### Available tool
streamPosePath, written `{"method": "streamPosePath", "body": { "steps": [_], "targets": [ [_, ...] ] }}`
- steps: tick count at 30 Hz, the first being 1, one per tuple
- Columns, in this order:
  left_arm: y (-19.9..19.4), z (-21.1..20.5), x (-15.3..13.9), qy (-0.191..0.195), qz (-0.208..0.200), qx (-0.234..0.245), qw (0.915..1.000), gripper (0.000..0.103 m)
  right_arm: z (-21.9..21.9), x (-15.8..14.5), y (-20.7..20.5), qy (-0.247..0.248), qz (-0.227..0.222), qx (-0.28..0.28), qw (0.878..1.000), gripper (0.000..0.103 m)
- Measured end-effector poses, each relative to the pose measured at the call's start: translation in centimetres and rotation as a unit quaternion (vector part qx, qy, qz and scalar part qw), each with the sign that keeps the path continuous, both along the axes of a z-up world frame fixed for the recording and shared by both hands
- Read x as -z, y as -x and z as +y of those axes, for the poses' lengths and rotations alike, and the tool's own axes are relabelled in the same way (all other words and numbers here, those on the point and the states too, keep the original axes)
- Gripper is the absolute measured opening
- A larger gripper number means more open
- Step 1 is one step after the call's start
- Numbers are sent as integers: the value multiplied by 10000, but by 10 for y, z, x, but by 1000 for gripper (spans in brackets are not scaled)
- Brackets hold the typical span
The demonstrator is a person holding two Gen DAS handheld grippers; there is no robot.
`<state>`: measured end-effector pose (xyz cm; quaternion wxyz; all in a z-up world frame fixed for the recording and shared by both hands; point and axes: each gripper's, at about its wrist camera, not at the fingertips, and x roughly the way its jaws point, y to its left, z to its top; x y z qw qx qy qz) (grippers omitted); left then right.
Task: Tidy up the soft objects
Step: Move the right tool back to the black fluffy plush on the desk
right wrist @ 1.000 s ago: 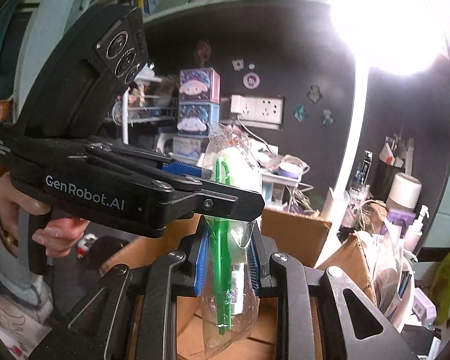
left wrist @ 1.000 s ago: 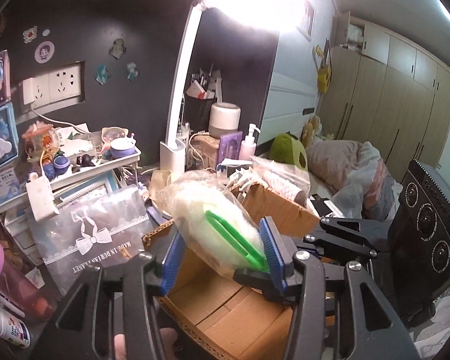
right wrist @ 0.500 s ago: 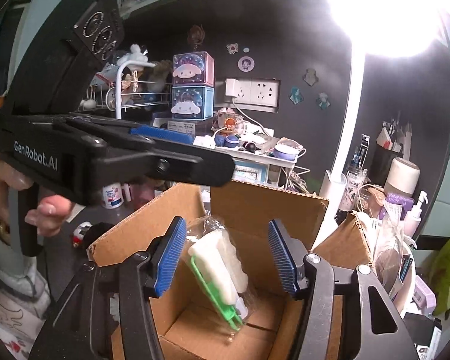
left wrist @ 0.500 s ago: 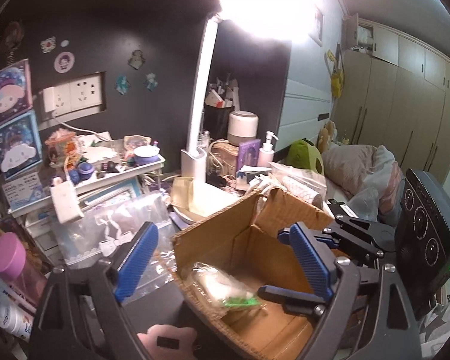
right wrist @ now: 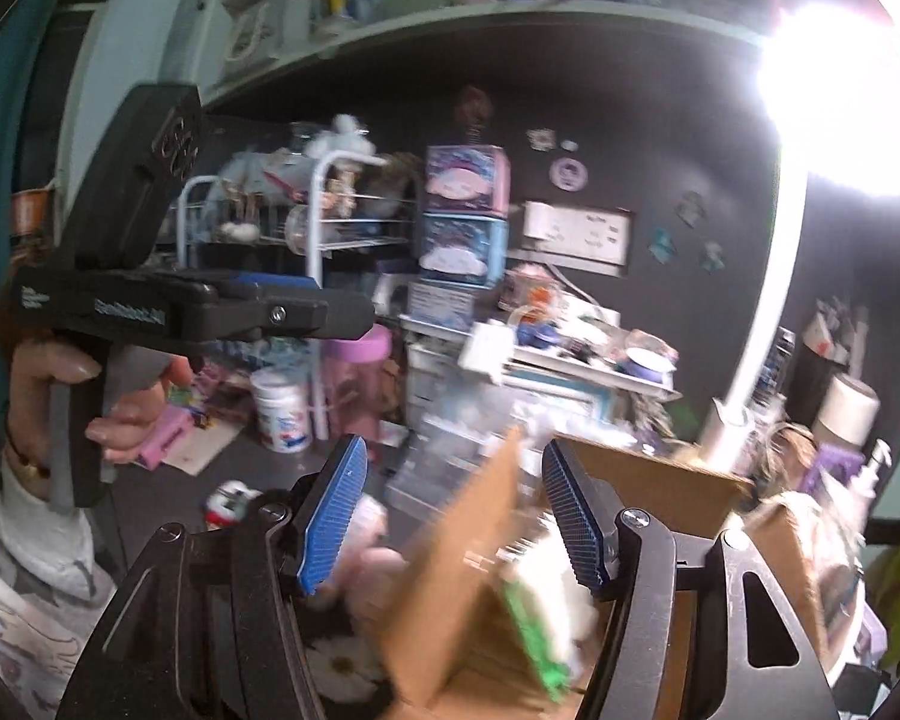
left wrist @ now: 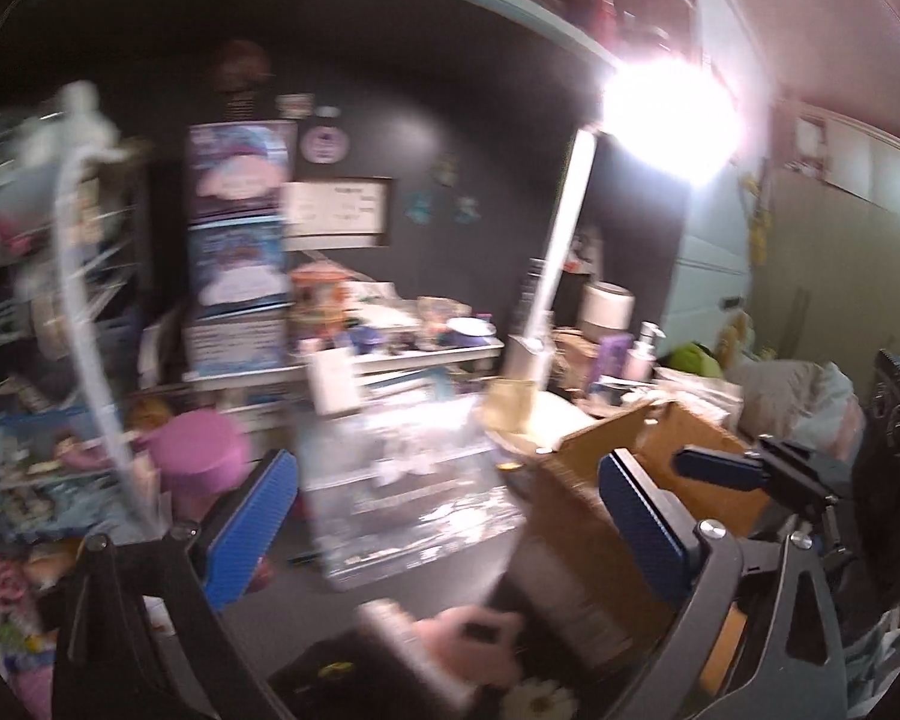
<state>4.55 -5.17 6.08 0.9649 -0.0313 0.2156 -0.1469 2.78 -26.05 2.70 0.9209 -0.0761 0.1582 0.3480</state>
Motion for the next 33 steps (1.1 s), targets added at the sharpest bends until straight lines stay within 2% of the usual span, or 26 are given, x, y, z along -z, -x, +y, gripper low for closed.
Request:
{"method": "streamPosePath", "body": {
  "steps": [6,10,15,19,24,26,33],
  "targets": [
    [22,57,22,-11,91,-592,9982,100,55,-1,16,205,11,-394,9990,58],
    [33,90,43,35,284,-794,9964,100,90,6,23,349,171,-650,9971,58],
    [39,119,74,-7,576,-964,9937,100,131,31,20,517,762,-899,9917,58],
    [37,132,98,-83,872,-1073,9904,100,155,56,7,619,1299,-996,9846,67],
    [36,147,122,72,1173,-1117,9868,100,180,90,-18,831,1929,-864,9739,72],
    [35,151,128,135,1235,-1104,9861,100,184,100,-24,926,2039,-732,9718,76],
    [31,158,134,252,1250,-1077,9860,100,193,123,-46,1139,2456,-474,9615,76]
  ]
}}
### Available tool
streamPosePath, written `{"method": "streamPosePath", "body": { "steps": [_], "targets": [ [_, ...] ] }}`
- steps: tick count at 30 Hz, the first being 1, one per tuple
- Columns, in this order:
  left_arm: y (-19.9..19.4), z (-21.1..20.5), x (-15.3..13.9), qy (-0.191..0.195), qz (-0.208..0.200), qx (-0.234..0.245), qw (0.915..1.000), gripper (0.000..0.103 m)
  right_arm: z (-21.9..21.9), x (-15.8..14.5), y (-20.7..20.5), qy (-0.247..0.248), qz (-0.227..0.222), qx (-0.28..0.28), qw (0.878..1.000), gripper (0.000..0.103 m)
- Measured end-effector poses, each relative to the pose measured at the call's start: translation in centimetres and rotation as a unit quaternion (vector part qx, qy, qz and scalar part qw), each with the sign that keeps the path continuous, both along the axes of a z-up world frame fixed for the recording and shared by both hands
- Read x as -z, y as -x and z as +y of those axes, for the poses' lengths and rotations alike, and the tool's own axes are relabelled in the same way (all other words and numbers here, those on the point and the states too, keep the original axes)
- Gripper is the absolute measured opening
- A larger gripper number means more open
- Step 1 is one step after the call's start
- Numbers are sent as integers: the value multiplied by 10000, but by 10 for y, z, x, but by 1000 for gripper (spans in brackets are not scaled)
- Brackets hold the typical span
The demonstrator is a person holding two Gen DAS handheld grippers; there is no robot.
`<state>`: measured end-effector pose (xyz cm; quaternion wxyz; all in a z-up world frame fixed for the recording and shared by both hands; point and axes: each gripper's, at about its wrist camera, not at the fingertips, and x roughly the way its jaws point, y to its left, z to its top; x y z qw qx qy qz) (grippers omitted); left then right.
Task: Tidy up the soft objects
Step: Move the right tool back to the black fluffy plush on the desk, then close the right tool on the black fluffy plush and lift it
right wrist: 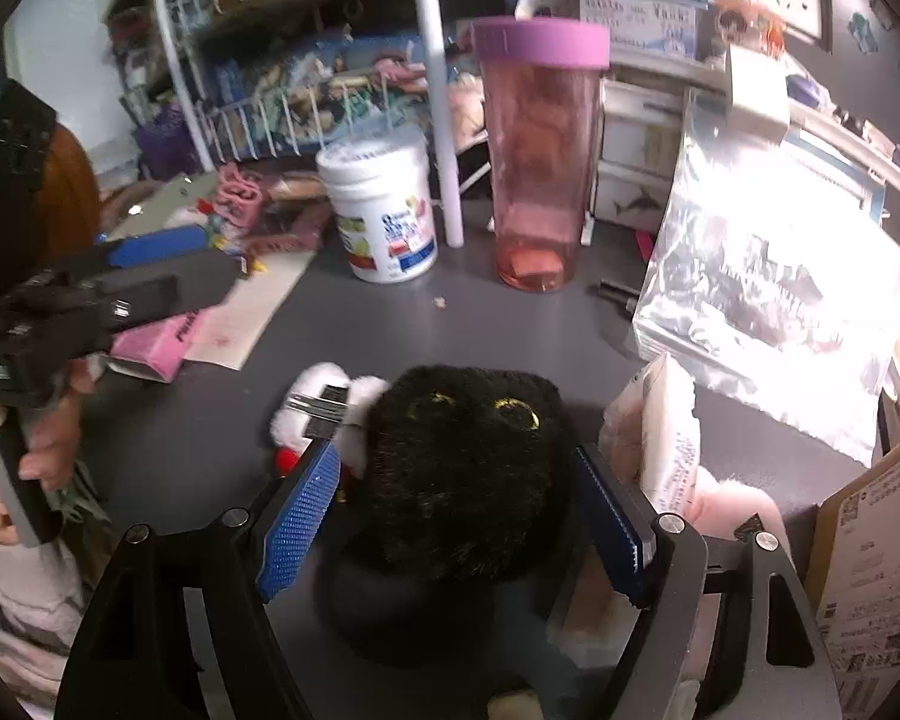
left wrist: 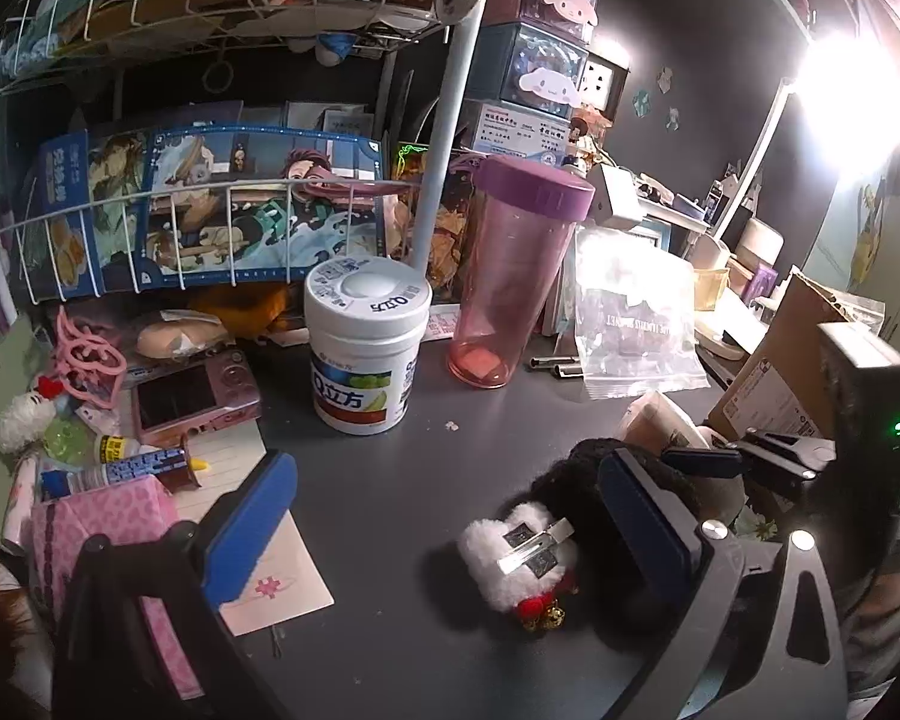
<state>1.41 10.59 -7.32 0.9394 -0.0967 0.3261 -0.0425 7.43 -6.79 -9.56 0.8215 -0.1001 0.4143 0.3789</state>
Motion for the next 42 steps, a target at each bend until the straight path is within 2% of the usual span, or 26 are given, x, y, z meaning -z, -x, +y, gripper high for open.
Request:
{"method": "streamPosePath", "body": {
  "steps": [6,7,8,11,17,24,30,32,34,36,42],
  "targets": [
    [-3,0,1,28,9,41,10000,100,4,9,-7,124,74,68,9999,76],
    [-3,0,1,35,9,55,10000,100,3,8,-6,118,51,71,9999,74],
    [-4,-1,1,42,9,72,10000,100,3,8,-6,123,23,77,9999,65],
    [-6,-4,-1,41,7,124,9999,100,3,6,-4,150,-65,33,9999,59],
    [-9,-15,-6,76,-39,343,9994,100,-1,-2,5,10,-288,-81,9996,56],
    [-12,-37,-19,460,-163,1008,9937,100,-12,-32,27,-483,-826,-206,9952,55],
    [-11,-58,-39,1015,-310,1619,9811,100,-31,-71,51,-1120,-1513,-280,9817,55],
    [-9,-63,-47,1146,-410,1760,9768,96,-38,-81,58,-1220,-1745,-288,9767,55],
    [-4,-72,-58,1174,-559,1918,9728,82,-45,-88,64,-1302,-1914,-272,9725,55],
    [0,-82,-68,1167,-656,2025,9701,74,-54,-95,68,-1341,-2087,-237,9685,55],
    [3,-115,-95,812,-897,2086,9705,71,-85,-109,74,-1444,-2393,-96,9601,55]
  ]
}}
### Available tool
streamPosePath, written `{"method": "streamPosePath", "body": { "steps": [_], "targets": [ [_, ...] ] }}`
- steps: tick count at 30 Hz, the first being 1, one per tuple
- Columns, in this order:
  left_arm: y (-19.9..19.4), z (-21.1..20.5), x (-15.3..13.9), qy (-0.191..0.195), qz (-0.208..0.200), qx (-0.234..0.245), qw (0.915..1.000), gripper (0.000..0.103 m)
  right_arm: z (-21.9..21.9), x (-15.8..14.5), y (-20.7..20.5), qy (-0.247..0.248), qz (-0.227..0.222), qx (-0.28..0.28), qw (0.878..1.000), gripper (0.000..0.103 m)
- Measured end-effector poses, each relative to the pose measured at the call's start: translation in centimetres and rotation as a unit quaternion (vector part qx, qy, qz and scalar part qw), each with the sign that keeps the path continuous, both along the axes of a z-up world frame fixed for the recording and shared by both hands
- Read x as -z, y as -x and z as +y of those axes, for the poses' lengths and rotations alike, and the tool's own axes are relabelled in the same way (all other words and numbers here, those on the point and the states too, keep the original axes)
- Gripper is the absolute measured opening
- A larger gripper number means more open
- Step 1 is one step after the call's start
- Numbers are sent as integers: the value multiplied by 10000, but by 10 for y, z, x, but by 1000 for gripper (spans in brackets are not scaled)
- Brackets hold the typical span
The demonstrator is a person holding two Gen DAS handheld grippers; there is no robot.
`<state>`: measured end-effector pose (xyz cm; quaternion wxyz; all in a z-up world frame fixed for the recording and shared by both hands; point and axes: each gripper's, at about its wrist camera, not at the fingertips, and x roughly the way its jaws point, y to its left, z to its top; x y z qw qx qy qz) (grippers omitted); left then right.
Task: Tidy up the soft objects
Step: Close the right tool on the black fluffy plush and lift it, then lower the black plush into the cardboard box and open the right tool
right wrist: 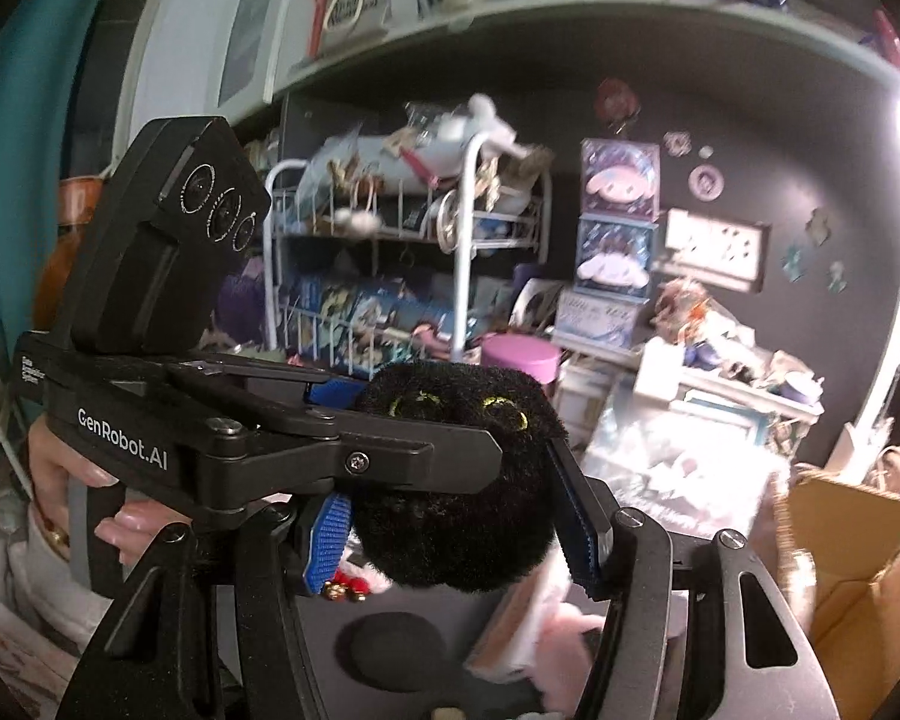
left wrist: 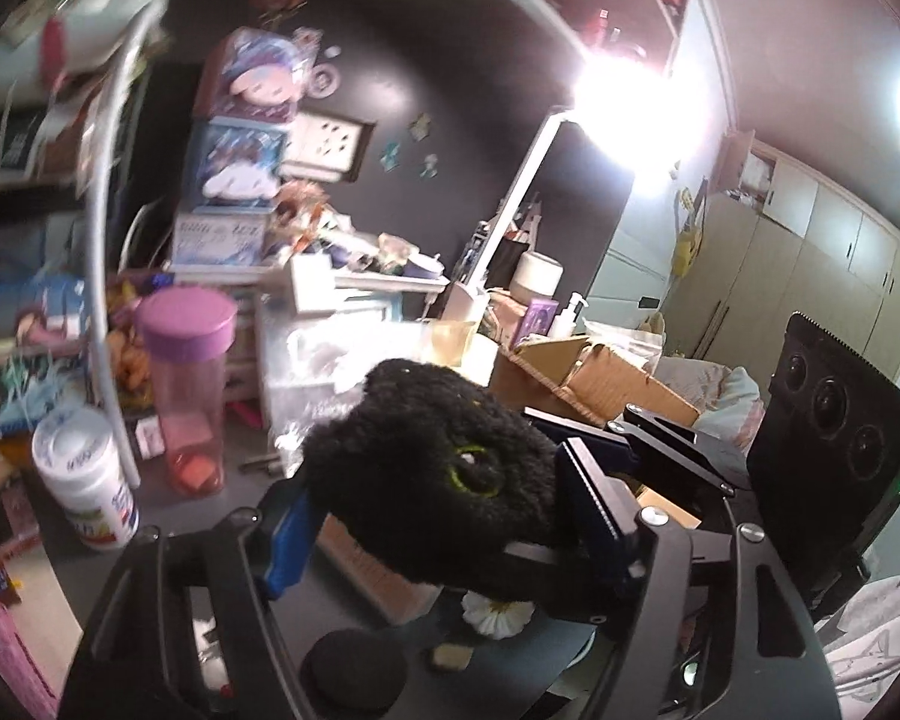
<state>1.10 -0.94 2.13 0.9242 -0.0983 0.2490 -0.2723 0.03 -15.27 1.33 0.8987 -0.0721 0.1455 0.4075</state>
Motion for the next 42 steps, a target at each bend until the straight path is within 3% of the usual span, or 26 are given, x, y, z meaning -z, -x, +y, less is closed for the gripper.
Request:
{"method": "streamPosePath", "body": {
  "steps": [6,14,24,31,35,38,42],
  "targets": [
    [-6,-40,-21,-251,-236,161,9993,71,-35,-12,4,-86,-310,262,9991,55],
    [-28,-101,-33,-447,-289,522,9972,71,-91,-16,-3,-238,-361,681,9967,55],
    [-62,-182,-26,-800,-86,1013,9916,71,-158,-4,-19,-265,-77,1263,9916,55],
    [-80,-214,-11,-1054,159,1123,9879,71,-184,10,-35,-120,286,1441,9891,55],
    [-85,-221,-8,-1146,220,1128,9867,71,-189,16,-41,-30,422,1461,9884,59],
    [-88,-220,-9,-1096,221,1098,9876,82,-191,18,-43,61,466,1481,9879,76],
    [-87,-211,-13,-1134,103,909,9893,90,-191,20,-46,101,555,1440,9880,84]
  ]
}}
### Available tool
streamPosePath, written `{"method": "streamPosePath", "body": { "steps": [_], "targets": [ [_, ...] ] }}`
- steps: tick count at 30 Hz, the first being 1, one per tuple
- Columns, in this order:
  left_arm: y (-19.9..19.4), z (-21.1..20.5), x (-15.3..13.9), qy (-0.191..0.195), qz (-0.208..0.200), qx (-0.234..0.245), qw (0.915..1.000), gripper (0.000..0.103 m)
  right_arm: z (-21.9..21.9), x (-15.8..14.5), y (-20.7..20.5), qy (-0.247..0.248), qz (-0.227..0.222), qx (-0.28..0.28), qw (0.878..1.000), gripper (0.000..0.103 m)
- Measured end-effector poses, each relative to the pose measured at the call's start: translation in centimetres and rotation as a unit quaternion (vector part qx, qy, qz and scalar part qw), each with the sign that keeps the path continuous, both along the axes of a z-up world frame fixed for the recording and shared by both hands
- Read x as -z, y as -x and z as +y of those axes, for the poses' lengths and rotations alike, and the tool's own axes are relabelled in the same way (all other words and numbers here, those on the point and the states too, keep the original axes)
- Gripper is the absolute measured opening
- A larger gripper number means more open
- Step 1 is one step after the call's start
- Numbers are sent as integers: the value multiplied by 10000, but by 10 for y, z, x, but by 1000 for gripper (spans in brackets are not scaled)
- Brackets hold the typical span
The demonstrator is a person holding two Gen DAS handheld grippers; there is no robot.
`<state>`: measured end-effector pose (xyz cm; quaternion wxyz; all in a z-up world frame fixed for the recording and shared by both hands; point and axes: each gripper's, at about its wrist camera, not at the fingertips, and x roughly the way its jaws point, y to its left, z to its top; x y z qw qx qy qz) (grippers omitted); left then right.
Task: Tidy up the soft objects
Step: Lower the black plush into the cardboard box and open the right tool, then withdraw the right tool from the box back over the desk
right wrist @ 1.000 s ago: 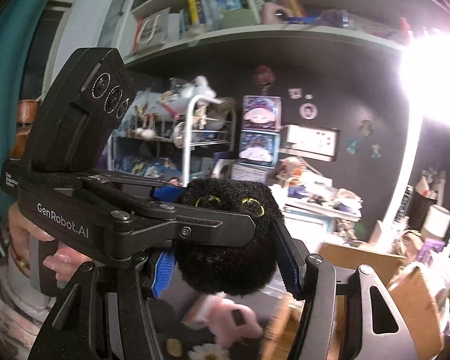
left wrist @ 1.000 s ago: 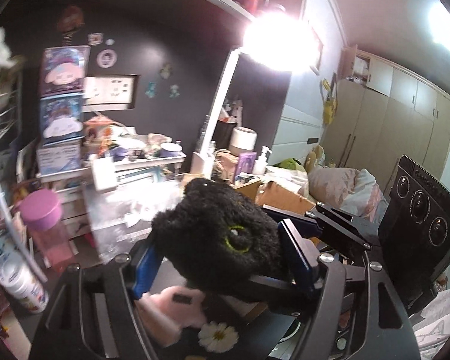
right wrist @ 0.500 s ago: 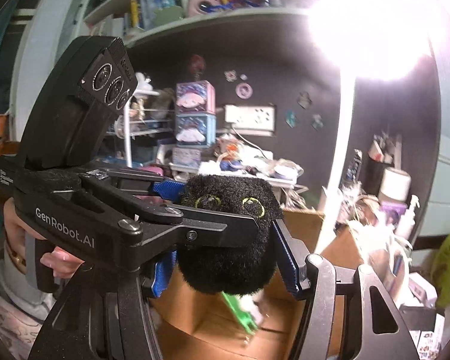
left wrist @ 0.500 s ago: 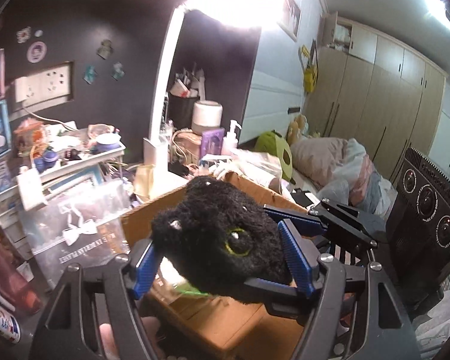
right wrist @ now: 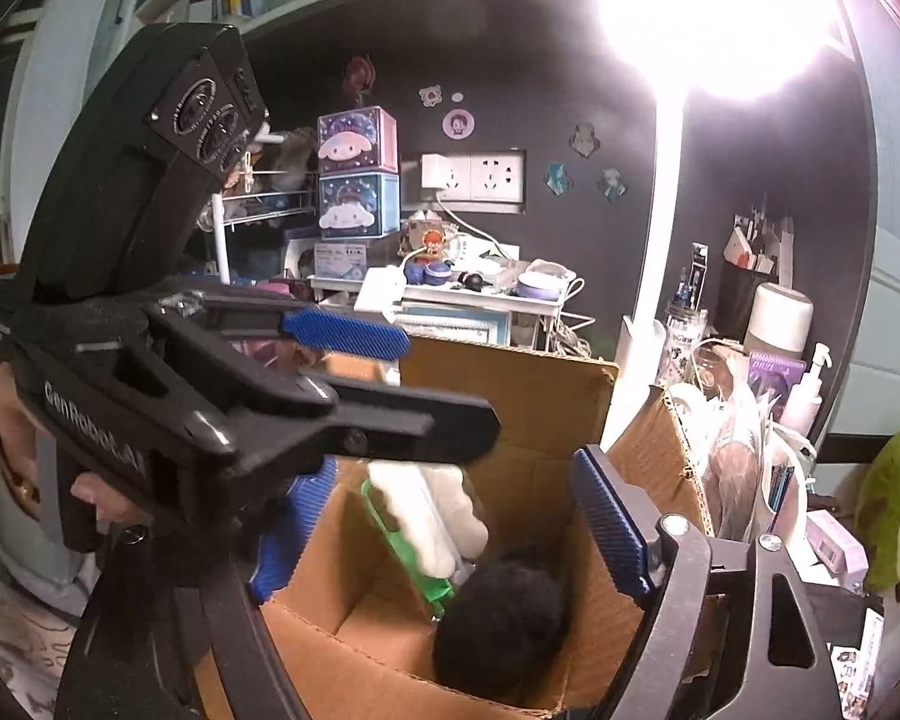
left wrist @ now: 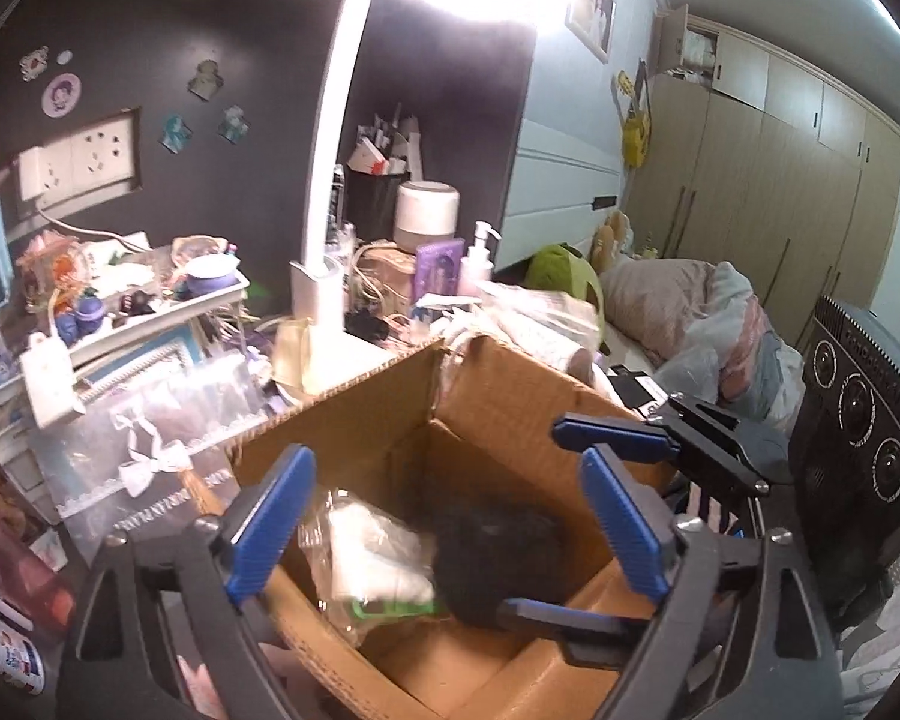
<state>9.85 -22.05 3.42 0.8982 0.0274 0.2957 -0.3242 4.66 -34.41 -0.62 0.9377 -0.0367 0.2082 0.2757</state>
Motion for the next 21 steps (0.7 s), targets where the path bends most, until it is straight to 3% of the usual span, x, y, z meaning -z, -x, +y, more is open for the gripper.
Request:
{"method": "streamPosePath", "body": {
  "steps": [2,7,10,21],
  "targets": [
    [1,7,-2,24,-49,-69,10000,90,1,0,0,7,23,-17,10000,90],
    [8,29,-9,134,-193,-294,9993,91,10,-3,-1,115,89,-72,9999,91],
    [13,45,-11,212,-244,-438,9985,91,19,-6,2,279,30,-51,9996,100],
    [41,132,-11,449,-432,-1194,9909,91,65,-33,26,269,-290,-287,9988,103]
  ]
}}
